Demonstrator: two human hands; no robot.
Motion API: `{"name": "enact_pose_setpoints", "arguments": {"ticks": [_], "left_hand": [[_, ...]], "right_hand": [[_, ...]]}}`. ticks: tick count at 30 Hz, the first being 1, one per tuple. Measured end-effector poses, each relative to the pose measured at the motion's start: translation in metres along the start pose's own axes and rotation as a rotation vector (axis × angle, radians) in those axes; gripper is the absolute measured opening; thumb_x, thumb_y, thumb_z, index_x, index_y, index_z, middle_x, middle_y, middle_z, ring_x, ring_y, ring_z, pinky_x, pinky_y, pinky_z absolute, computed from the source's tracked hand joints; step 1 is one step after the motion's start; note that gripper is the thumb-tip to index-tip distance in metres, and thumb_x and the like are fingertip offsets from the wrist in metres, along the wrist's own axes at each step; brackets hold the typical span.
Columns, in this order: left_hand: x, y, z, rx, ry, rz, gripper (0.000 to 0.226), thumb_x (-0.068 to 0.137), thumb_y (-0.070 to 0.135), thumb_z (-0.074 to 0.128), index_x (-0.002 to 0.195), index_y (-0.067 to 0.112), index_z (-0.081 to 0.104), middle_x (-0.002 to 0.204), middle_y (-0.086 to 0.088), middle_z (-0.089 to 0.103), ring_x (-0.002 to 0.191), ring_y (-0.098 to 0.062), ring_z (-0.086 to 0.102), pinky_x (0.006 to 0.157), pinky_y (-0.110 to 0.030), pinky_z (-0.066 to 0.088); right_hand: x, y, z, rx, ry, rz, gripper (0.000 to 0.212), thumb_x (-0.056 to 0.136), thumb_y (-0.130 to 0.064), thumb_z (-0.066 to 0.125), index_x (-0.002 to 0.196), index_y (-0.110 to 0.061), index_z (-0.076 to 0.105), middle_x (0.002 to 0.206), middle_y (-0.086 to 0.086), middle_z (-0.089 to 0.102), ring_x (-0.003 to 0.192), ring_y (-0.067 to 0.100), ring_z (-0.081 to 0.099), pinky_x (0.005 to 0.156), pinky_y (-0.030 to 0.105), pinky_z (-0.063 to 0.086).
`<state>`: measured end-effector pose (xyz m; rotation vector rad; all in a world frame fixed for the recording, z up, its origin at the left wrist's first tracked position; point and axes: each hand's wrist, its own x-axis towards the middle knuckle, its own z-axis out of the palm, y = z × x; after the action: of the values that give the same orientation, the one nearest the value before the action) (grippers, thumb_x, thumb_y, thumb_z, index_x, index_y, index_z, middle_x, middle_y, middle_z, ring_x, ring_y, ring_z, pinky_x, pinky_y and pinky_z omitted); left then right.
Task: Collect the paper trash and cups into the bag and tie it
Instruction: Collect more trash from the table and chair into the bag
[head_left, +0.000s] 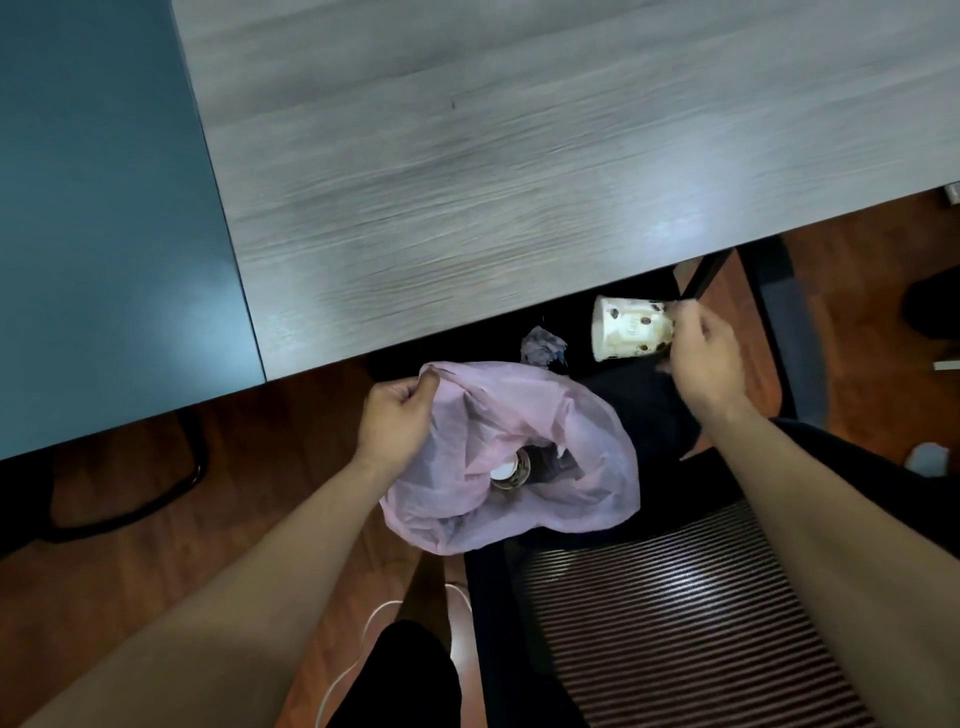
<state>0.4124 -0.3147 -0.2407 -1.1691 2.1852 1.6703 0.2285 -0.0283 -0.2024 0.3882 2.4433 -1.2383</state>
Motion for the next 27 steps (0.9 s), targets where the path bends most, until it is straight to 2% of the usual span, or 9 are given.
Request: {"name": "enact_pose_setpoints", "arguments": {"ticks": [2,4,6,9,13,17,21,24,27], "left_hand": [[-0.004,0.005,0.002,-0.032,0.002,-0.024,0.058,0.109,0.033,0.062,0.059,0.02,0.034,0.053,0.004,0.029,0.051,-0.014,0.027,0.061,-0.033,0.028],[-0.005,0.011,0.004,-0.078,0.006,-0.063,0.059,0.109,0.035,0.062,0.059,0.023,0.032,0.052,0.006,0.028,0.048,-0.012,0.025,0.062,-0.033,0.03],[-0.004,0.015,0.004,-0.123,0.042,-0.138,0.06,0.106,0.04,0.064,0.056,0.025,0.035,0.052,0.005,0.033,0.049,-0.014,0.029,0.059,-0.033,0.028],[-0.002,0.017,0.003,-0.19,0.073,-0.222,0.064,0.104,0.043,0.067,0.046,0.022,0.046,0.05,0.005,0.044,0.047,-0.013,0.038,0.053,-0.029,0.029],[-0.007,0.014,-0.001,-0.216,0.014,-0.199,0.055,0.105,0.045,0.065,0.062,0.011,0.071,0.057,-0.001,0.062,0.054,-0.012,0.054,0.059,-0.029,0.041],[-0.009,0.011,-0.004,-0.257,-0.015,-0.186,0.07,0.094,0.058,0.068,0.088,-0.012,0.067,0.076,-0.026,0.069,0.07,-0.024,0.059,0.072,-0.036,0.046],[-0.012,0.009,0.002,-0.23,-0.004,-0.167,0.06,0.104,0.047,0.065,0.074,-0.005,0.06,0.068,-0.016,0.055,0.065,-0.023,0.048,0.066,-0.034,0.039],[-0.011,0.006,0.002,-0.155,-0.001,-0.085,0.062,0.108,0.042,0.063,0.066,-0.002,0.051,0.06,-0.012,0.045,0.058,-0.021,0.039,0.057,-0.031,0.032],[-0.008,-0.002,0.0,-0.103,-0.035,-0.019,0.053,0.109,0.034,0.062,0.066,0.007,0.048,0.058,-0.009,0.038,0.054,-0.018,0.033,0.054,-0.031,0.025]], "right_hand": [[-0.014,-0.014,0.0,0.054,-0.198,-0.039,0.034,0.102,-0.038,0.047,0.094,-0.024,0.077,0.088,0.0,0.078,0.078,0.017,0.069,0.063,0.029,0.058],[-0.031,-0.019,0.011,0.014,-0.458,-0.099,0.024,0.106,-0.032,0.056,0.098,-0.027,0.077,0.085,-0.01,0.078,0.075,0.012,0.068,0.059,0.025,0.057],[-0.052,-0.016,0.028,-0.122,-0.712,-0.133,0.015,0.099,-0.041,0.069,0.109,-0.033,0.077,0.095,-0.008,0.081,0.077,0.012,0.072,0.067,0.029,0.06],[-0.085,-0.004,0.06,-0.401,-0.881,-0.244,0.04,0.092,-0.049,0.081,0.129,-0.04,0.068,0.111,-0.012,0.077,0.095,0.004,0.072,0.092,0.035,0.062],[-0.111,0.004,0.096,-0.657,-0.891,-0.339,0.075,0.09,-0.05,0.082,0.156,-0.031,0.05,0.152,0.003,0.059,0.135,0.026,0.059,0.125,0.046,0.038],[-0.106,0.015,0.113,-0.793,-0.827,-0.36,0.071,0.095,-0.042,0.078,0.158,-0.026,0.048,0.155,0.009,0.051,0.14,0.034,0.055,0.115,0.046,0.048],[-0.103,0.017,0.113,-0.938,-0.827,-0.452,0.073,0.099,-0.057,0.071,0.16,-0.027,0.047,0.16,0.011,0.046,0.141,0.037,0.055,0.113,0.052,0.051],[-0.098,0.007,0.104,-0.911,-0.639,-0.581,0.066,0.101,-0.073,0.043,0.145,-0.028,0.061,0.144,0.004,0.064,0.119,0.032,0.07,0.092,0.048,0.061],[-0.076,-0.003,0.087,-0.741,-0.301,-0.612,0.044,0.105,-0.064,0.049,0.1,-0.027,0.072,0.091,0.0,0.077,0.079,0.029,0.074,0.067,0.04,0.061]]}}
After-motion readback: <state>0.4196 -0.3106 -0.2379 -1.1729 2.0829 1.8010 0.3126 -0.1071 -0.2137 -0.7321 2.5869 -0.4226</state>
